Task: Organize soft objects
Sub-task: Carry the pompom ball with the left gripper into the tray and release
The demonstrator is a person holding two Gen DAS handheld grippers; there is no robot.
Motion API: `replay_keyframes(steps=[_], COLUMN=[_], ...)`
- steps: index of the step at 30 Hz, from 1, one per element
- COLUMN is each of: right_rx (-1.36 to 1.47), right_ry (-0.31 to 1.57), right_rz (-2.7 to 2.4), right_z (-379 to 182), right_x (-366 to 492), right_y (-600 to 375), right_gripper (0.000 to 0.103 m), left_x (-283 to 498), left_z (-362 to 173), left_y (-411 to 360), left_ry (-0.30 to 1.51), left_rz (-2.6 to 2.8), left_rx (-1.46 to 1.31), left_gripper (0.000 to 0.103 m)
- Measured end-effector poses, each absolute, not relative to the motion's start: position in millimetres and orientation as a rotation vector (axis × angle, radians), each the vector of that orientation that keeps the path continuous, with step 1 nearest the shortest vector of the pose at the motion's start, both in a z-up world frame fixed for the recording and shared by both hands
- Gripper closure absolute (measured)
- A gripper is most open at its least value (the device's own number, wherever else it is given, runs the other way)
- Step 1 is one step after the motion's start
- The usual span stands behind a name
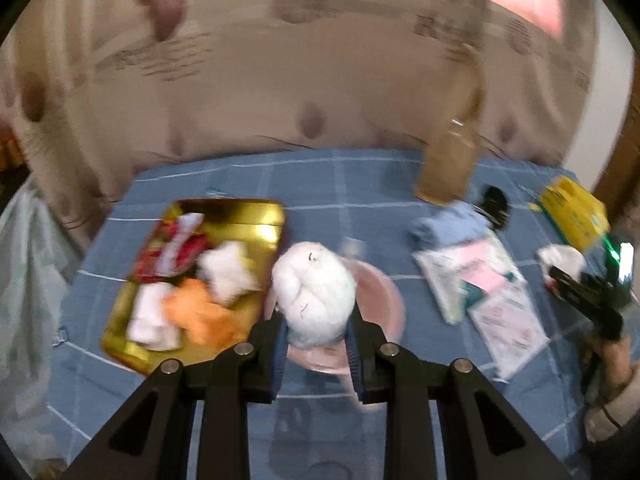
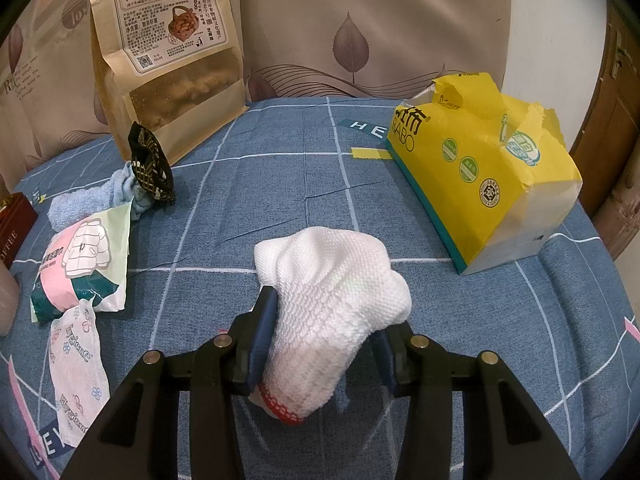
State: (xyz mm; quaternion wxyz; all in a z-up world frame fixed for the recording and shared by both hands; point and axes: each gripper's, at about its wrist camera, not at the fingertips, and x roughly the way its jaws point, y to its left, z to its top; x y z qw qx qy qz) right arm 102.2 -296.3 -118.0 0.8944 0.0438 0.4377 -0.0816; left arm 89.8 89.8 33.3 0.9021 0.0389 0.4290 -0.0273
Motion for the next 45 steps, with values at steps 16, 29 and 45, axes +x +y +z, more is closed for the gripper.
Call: replay_keyframes(steps=[16,29,45], right_rx=[0.085,0.083,0.047], right_ry=[0.907,0.906,0.907], right_rz=[-0.171,-0.173,-0.184], right_z=[-118.1,-118.3,-119.0], right_x=[101.8,101.6,99.9], right_y=[-296.6,-295.7,-296.5], right_gripper=[0.061,0.060,0.060], left_x=[126.8,130.1,117.6], left_z=[6.5,-28.3,-30.1], left_y=[215.6,221.6,222.2], left_ry=[0.960,1.035,1.035], left_rz=[0.194,0.175,0.111], left_rx=[0.010,-0.035,-0.041], left_gripper=[0.077,0.075,0.047])
